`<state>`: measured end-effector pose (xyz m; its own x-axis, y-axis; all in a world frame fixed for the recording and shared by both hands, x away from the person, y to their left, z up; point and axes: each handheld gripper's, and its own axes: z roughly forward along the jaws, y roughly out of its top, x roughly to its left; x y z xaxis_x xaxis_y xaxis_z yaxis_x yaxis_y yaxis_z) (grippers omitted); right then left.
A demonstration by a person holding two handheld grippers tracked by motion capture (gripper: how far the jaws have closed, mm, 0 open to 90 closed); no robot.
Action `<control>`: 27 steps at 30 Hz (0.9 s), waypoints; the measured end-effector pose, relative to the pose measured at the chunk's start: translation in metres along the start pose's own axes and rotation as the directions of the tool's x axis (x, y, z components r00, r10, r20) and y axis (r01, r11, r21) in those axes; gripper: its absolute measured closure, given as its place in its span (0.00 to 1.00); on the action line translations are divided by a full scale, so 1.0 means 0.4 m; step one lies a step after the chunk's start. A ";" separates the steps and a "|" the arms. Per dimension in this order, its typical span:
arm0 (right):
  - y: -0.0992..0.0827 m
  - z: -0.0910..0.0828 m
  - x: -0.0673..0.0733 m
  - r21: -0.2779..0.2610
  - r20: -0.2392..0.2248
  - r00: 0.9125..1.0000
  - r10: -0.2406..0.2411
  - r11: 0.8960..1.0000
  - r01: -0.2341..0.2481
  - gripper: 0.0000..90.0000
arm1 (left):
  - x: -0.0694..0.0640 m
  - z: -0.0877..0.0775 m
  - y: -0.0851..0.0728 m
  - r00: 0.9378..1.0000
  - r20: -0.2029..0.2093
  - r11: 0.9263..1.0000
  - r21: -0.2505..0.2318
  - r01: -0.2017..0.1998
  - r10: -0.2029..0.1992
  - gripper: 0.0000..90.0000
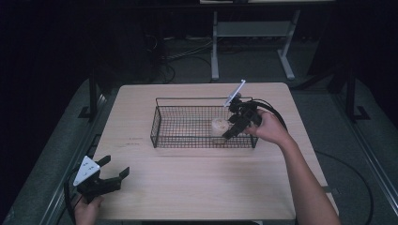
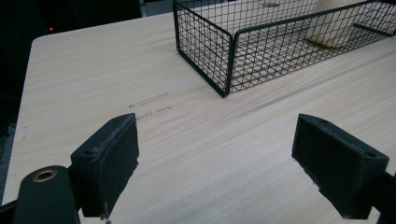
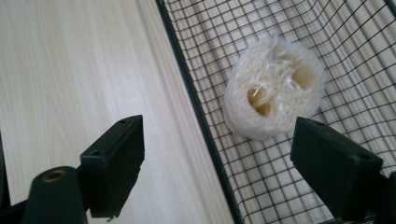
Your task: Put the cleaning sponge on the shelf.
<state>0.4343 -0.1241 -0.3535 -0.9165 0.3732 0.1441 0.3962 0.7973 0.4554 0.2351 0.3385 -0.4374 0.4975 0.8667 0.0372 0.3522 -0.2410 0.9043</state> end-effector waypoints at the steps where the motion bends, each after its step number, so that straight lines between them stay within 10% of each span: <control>1: -0.005 -0.001 0.003 0.002 0.001 1.000 -0.001 1.000 0.001 0.19 | 0.000 0.000 0.000 1.000 0.000 1.000 0.001 0.000 0.000 0.15; 27: -0.117 -0.018 0.089 -0.026 0.008 1.000 -0.015 1.000 0.015 0.19 | -0.004 0.004 0.001 1.000 0.004 1.000 0.005 -0.006 0.006 0.16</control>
<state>0.3826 -0.1515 -0.3634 -0.9219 0.3648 0.1305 0.3806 0.7901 0.4806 0.2356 0.3365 -0.4379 0.5028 0.8634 0.0413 0.3532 -0.2488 0.9019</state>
